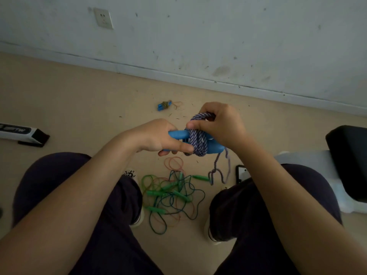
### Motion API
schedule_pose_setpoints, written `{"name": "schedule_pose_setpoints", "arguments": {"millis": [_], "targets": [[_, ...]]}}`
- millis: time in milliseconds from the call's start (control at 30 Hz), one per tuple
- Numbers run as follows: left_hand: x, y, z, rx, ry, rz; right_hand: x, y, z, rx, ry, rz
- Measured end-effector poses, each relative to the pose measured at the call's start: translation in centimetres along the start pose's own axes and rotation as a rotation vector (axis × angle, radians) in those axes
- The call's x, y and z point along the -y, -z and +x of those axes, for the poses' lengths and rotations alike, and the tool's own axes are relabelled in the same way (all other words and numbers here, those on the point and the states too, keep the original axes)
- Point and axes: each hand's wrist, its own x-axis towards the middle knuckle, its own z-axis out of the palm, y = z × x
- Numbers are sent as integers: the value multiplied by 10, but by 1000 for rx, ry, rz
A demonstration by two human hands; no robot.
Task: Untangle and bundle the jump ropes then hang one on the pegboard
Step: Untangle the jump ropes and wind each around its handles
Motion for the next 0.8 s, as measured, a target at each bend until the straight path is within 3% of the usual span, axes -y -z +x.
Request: {"name": "schedule_pose_setpoints", "arguments": {"millis": [100, 267, 533, 800], "targets": [[0, -1, -2, 19, 0, 0, -1, -2, -2, 62, -56, 165], [-2, -1, -6, 29, -49, -69, 1, -4, -1, 163, 20, 282], [1, 2, -4, -12, -93, -270, 0, 13, -3, 281, -149, 577], [-1, 0, -4, -143, -122, -512, -2, 14, -2, 233, -346, 1098]]}}
